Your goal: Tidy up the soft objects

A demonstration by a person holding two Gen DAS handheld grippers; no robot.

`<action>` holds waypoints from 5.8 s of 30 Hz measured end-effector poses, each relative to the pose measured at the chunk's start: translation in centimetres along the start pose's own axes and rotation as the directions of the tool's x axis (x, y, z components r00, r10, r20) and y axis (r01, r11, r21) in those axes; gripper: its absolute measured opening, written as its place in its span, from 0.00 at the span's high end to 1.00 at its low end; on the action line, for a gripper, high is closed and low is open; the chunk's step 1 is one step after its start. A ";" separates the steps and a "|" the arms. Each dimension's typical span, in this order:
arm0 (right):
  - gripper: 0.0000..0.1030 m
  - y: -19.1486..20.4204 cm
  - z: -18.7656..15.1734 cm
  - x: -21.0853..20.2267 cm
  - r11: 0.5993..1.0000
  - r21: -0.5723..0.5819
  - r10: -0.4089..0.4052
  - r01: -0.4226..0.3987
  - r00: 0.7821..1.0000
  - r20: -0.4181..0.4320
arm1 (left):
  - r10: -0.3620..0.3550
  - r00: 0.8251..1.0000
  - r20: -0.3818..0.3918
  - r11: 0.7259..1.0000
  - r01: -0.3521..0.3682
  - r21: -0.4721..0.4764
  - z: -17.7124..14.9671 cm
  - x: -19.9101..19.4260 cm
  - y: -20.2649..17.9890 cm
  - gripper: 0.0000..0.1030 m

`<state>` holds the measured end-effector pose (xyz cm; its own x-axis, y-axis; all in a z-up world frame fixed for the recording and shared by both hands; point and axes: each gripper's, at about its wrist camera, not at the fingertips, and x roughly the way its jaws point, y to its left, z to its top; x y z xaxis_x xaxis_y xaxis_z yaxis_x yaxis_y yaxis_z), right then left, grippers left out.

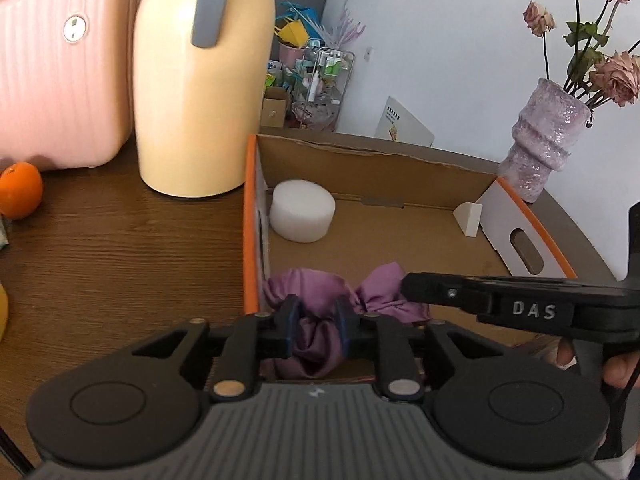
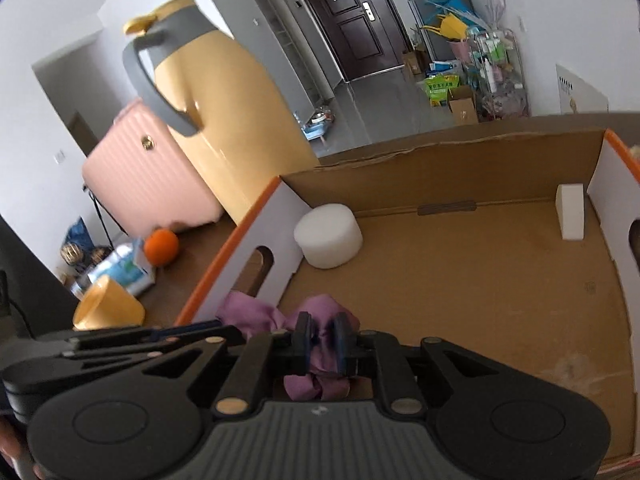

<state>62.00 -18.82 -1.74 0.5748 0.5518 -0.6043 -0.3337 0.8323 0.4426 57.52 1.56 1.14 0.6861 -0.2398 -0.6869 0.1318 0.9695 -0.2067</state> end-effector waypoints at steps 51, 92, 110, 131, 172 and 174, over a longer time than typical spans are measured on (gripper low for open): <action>0.19 9.1 -37.6 -36.4 0.931 -0.173 -0.212 0.321 0.862 0.460 | 0.147 0.917 0.372 0.979 -0.189 0.080 -34.8 -31.0 -6.8 0.01; 0.82 4.9 -9.5 -4.4 0.997 -0.071 -0.023 0.023 1.000 0.008 | -0.073 0.993 0.098 0.991 0.083 -0.103 -10.1 -6.9 3.3 0.81; 0.86 8.8 -19.6 -27.1 0.980 -0.191 0.012 0.053 0.947 0.322 | -0.192 0.941 0.278 0.981 0.191 0.032 -19.6 -23.0 -10.7 0.81; 0.88 4.5 -23.7 -35.1 0.986 -0.117 -0.061 0.121 0.905 0.421 | -0.268 0.920 0.285 0.962 0.240 0.129 -17.3 -22.2 -17.3 0.81; 0.58 -6.1 2.9 -14.5 0.946 -0.150 -0.282 0.286 0.958 0.051 | -0.048 0.999 0.018 0.995 0.046 0.094 2.3 -0.2 -14.4 0.65; 0.57 -4.6 3.1 -15.8 0.943 -0.174 -0.272 0.282 0.959 0.081 | -0.006 0.996 0.084 0.993 -0.004 0.122 2.3 -2.8 -14.3 0.59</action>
<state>56.74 -31.53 7.80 0.7023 0.2986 -0.6462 -0.2827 0.9501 0.1317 55.36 -11.47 7.68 0.7428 -0.2405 -0.6248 0.2151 0.9695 -0.1175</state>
